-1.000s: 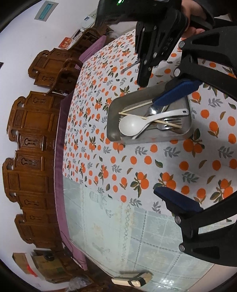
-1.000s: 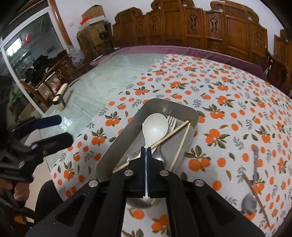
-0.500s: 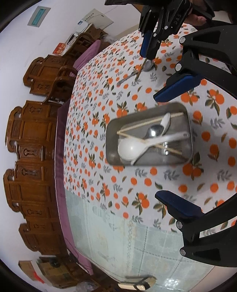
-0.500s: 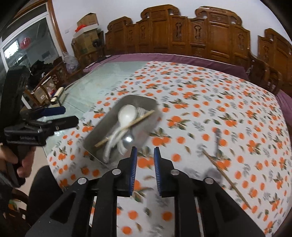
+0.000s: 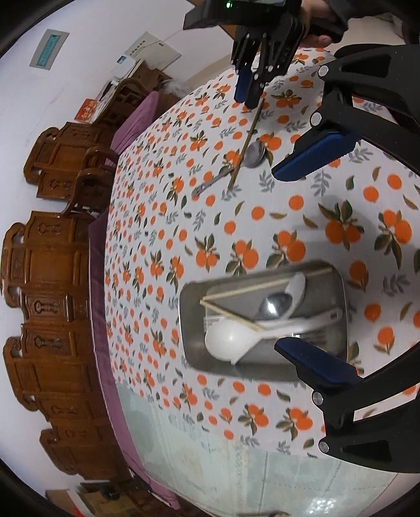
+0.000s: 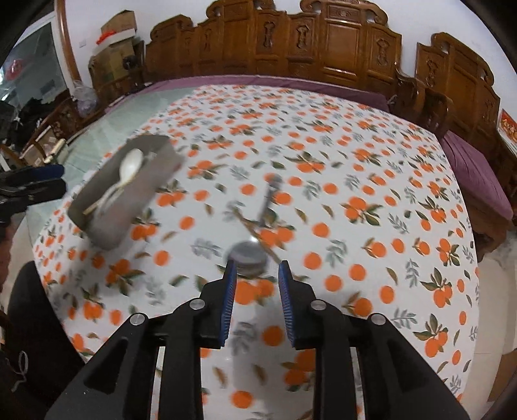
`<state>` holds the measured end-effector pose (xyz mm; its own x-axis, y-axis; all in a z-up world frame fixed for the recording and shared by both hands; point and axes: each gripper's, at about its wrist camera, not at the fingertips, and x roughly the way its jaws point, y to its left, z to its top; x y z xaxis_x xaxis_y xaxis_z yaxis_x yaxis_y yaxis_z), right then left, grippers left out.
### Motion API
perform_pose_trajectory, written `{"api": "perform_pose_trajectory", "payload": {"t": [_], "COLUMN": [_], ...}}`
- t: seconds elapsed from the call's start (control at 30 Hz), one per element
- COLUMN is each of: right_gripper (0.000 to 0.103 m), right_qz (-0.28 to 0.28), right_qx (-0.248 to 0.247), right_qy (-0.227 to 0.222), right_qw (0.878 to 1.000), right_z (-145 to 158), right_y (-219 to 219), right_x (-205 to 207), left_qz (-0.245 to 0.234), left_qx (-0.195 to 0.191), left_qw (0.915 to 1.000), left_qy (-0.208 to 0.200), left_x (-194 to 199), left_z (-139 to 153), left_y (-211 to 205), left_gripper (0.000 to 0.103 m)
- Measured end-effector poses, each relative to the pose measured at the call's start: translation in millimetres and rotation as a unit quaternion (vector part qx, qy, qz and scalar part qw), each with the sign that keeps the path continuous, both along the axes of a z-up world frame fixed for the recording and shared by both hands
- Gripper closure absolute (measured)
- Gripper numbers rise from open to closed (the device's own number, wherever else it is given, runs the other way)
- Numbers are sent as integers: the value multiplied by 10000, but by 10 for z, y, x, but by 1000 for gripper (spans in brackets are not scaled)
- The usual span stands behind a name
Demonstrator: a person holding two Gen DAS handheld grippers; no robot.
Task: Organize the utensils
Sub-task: 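Move both open tools back toward the remaining utensils, then grasp the brown wooden chopstick with the right tool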
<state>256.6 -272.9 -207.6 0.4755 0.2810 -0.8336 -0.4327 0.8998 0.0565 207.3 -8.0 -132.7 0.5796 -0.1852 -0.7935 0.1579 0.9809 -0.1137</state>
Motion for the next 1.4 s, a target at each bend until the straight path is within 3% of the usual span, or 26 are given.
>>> {"api": "perform_pose_trajectory", "payload": {"t": [0.27, 0.77, 0.87, 0.93, 1.13, 1.4], "right_gripper": [74, 74, 75, 87, 97, 97], "right_qz": [150, 711, 761, 837, 899, 810], "right_qx": [-401, -722, -687, -631, -285, -13], "right_qy": [360, 414, 412, 415, 552, 432], "right_qw": [9984, 9940, 9939, 9936, 9940, 9958], "right_z": [-391, -571, -575, -579, -566, -431], "right_y": [-113, -25, -30, -23, -60, -183], "right_x": [264, 398, 404, 394, 366, 221], "left_qz": [-114, -199, -219, -228, -255, -327], "left_qx": [33, 111, 129, 132, 165, 183], "left_qw": [9998, 9992, 9990, 9989, 9985, 9976], "left_qy": [174, 343, 363, 383, 458, 590], "left_x": [49, 162, 191, 213, 272, 379], "left_z": [-133, -269, -290, -306, -379, -502], "left_y": [-258, -529, -570, -598, -704, -906], "left_gripper": [10, 10, 10, 10, 10, 10]}}
